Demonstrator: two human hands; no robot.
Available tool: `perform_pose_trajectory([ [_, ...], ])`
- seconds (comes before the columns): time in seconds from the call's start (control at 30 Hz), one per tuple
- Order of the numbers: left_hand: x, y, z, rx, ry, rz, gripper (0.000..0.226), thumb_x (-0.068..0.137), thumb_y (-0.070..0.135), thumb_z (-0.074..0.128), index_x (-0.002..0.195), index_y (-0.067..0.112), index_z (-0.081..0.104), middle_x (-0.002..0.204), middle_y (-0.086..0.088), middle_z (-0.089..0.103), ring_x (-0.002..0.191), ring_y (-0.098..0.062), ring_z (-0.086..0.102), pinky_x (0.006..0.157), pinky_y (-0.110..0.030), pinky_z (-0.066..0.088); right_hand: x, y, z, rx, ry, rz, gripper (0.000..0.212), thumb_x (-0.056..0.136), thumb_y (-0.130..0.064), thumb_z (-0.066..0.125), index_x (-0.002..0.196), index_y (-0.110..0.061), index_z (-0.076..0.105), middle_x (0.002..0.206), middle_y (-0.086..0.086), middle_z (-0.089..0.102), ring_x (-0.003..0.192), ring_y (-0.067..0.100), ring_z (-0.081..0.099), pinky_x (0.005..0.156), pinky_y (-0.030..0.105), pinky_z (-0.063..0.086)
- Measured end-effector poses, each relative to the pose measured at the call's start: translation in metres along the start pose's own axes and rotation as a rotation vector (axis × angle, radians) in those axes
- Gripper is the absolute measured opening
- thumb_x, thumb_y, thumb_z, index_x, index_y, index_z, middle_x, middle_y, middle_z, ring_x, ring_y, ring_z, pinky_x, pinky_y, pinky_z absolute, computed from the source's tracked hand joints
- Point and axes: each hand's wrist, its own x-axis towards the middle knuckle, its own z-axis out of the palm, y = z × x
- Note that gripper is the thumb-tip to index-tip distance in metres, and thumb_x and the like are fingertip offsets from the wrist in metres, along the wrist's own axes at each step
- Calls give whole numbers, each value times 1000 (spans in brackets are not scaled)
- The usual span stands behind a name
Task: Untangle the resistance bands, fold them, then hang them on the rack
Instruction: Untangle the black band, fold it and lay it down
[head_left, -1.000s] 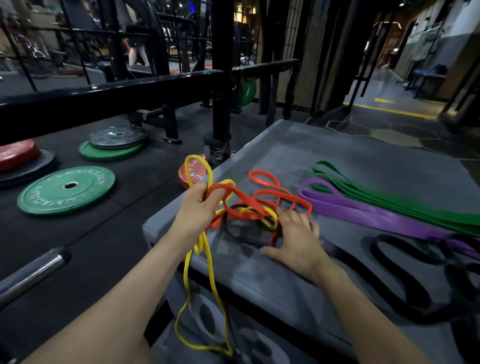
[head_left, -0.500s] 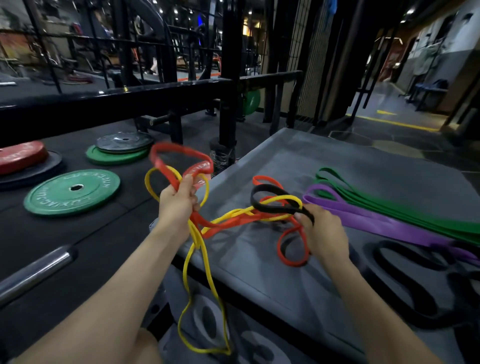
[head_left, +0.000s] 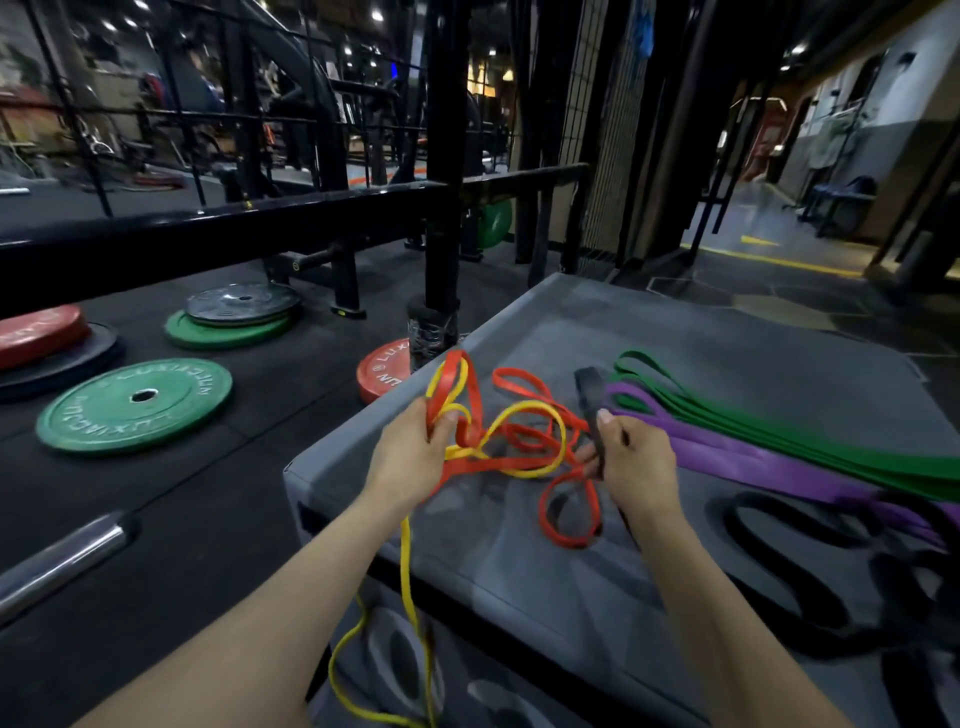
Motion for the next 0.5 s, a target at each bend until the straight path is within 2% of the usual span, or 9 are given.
perform_pose_trajectory([
  [0.07,-2,-2,4,201,0,41,28,96,37,44,80,13,44,77,2,48,87,-30,53,66,-35,33,3,6,-1,-118,68,-20,44,97,-37,40,72,-7,58,69,12,67,71,32,64,70,41,53],
  [0.1,-2,-3,7,334,-12,58,28,95,39,45,88,12,47,92,-3,50,99,-31,51,73,-38,36,3,4,-3,-156,88,-15,44,97,-40,38,73,-8,57,73,14,67,75,37,62,72,45,52],
  [0.17,-4,-10,14,537,-102,19,38,90,45,51,109,12,49,121,-9,42,117,-32,40,92,-43,36,1,3,-4,-207,103,-23,44,97,-42,35,77,-9,57,78,17,67,79,38,62,73,46,52],
  [0.2,-5,-13,17,576,-173,-31,48,86,48,56,117,14,45,128,-10,36,121,-33,36,98,-45,35,0,1,-5,-234,98,-33,44,97,-43,35,80,-10,58,80,18,67,81,39,62,73,46,52],
  [0.27,-9,-15,21,610,-254,-130,62,81,53,61,124,14,38,133,-13,30,125,-35,33,100,-48,35,-2,0,-5,-286,75,-49,41,97,-41,35,85,-9,59,86,19,68,86,39,62,74,44,51],
  [0.37,-9,-12,21,692,-255,-194,66,84,51,58,126,6,35,134,-17,33,123,-38,40,98,-47,38,-4,-2,-5,-308,47,-54,39,98,-38,35,91,-9,59,93,19,67,93,39,60,73,41,45],
  [0.43,-6,-9,18,682,-263,-223,54,88,39,59,123,2,38,132,-20,41,119,-40,48,95,-43,40,-5,-6,-5,-323,25,-41,39,99,-37,34,95,-7,58,99,20,65,98,40,57,74,41,42],
  [0.5,2,-5,11,678,-266,-175,35,91,24,57,116,2,47,123,-20,54,114,-39,53,89,-41,44,-8,-9,-2,-338,3,-39,40,99,-37,34,97,-6,58,103,21,64,103,40,55,75,40,41],
])
